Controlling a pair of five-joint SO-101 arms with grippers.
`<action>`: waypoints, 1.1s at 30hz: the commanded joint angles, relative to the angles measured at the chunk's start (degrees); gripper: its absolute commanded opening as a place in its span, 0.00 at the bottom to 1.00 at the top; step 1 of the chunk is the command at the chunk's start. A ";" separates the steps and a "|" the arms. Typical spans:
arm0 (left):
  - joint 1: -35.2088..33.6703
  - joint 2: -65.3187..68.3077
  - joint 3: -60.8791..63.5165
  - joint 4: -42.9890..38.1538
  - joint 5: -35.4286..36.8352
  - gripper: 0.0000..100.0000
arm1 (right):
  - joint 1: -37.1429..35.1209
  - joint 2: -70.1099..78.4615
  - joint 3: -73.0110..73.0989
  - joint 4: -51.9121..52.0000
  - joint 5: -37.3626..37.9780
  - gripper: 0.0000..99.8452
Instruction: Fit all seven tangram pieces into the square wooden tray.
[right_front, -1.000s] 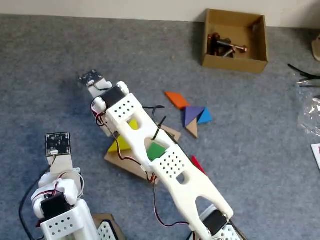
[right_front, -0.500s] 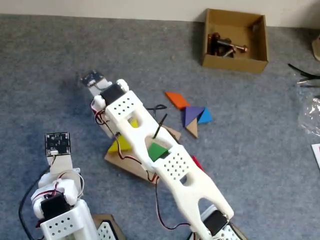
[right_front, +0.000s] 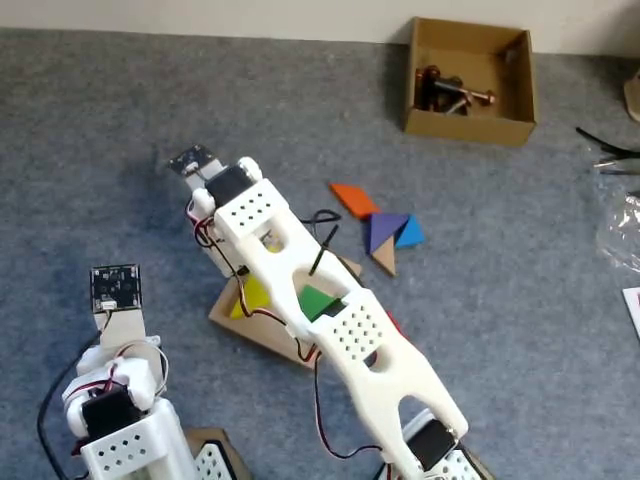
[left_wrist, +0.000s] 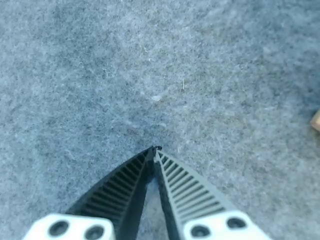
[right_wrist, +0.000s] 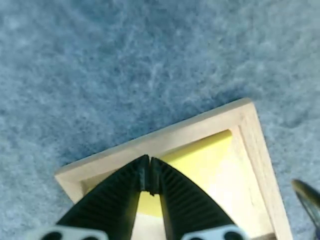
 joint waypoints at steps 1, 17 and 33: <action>0.84 -0.31 1.19 0.53 0.53 0.01 | 1.36 -7.87 -2.51 1.01 -0.70 0.01; 0.84 -0.31 1.19 0.53 0.53 0.01 | 15.25 -26.42 10.15 0.92 -0.44 0.01; 0.84 -0.31 1.19 0.53 0.53 0.01 | 29.49 -38.73 31.96 0.92 7.12 0.01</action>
